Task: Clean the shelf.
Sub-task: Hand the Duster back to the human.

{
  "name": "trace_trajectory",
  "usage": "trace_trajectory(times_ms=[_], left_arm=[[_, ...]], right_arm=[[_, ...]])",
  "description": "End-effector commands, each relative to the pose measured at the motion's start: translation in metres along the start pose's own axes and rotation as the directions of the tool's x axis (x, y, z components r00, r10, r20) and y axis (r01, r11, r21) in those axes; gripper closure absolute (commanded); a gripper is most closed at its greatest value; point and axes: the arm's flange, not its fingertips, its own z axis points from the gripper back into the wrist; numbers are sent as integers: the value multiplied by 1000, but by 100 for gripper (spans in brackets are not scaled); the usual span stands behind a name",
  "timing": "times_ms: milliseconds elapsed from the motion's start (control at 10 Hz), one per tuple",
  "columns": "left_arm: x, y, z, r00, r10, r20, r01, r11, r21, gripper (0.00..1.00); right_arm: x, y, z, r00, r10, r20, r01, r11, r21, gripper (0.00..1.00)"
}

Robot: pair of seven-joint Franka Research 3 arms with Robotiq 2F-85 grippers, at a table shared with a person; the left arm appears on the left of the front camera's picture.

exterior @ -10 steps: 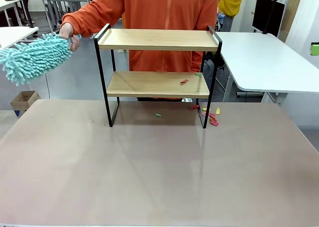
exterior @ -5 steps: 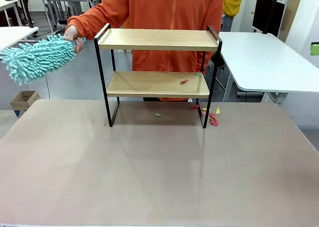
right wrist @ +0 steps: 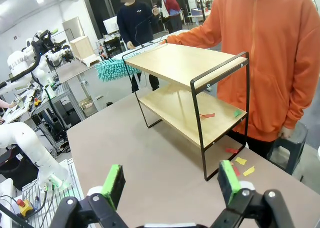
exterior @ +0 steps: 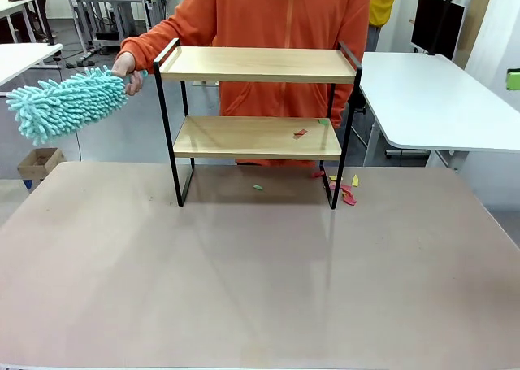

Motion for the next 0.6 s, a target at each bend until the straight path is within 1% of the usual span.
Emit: trace_trajectory(times_ms=[0, 500], left_arm=[[-3, 0, 0, 1000, 10, 12, -10, 1000, -3, 0], [-3, 0, 0, 1000, 10, 12, -10, 1000, -3, 0]], right_arm=[[3, -1, -1, 1000, 6, 25, -6, 1000, 4, 0], [3, -1, -1, 1000, 6, 25, -6, 1000, 4, 0]])
